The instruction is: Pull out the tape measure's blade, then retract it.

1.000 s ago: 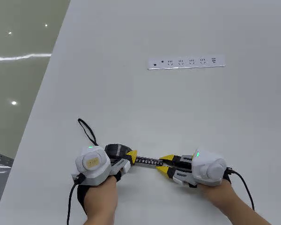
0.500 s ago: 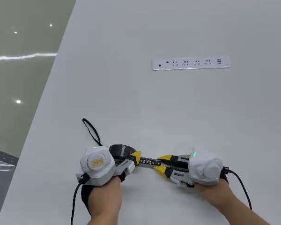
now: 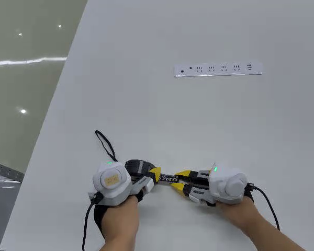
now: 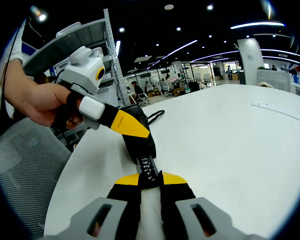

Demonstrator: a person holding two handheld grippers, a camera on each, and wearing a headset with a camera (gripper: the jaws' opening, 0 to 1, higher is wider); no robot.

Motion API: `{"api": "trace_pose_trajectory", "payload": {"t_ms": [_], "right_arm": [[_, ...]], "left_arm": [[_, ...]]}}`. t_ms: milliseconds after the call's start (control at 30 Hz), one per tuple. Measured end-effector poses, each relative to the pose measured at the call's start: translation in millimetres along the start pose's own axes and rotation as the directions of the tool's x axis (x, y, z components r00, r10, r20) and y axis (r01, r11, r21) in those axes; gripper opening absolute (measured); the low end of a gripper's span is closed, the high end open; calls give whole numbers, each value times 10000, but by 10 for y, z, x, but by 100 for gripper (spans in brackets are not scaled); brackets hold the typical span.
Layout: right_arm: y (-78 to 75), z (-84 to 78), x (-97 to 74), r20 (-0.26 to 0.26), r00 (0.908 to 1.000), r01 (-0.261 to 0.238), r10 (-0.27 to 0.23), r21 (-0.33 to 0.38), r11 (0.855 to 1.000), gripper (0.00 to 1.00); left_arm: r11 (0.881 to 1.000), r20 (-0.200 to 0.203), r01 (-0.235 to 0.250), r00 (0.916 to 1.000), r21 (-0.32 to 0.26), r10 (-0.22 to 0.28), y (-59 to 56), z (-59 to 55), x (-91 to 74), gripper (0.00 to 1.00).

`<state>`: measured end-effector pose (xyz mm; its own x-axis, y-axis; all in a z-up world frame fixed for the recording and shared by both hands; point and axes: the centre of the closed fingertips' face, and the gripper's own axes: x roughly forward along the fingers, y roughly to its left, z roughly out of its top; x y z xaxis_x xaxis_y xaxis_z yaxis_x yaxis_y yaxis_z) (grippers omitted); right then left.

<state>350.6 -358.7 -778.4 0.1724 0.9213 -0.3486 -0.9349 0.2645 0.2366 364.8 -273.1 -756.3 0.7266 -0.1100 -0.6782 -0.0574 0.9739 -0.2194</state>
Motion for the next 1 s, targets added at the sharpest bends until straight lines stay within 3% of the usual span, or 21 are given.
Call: {"api": "trace_pose_trajectory", "payload": {"t_ms": [1000], "right_arm": [[60, 98, 303, -155, 9988, -462, 458, -256, 9986, 12]], "left_arm": [[9993, -68, 159, 9998, -342, -162, 13, 2, -3, 62]]}}
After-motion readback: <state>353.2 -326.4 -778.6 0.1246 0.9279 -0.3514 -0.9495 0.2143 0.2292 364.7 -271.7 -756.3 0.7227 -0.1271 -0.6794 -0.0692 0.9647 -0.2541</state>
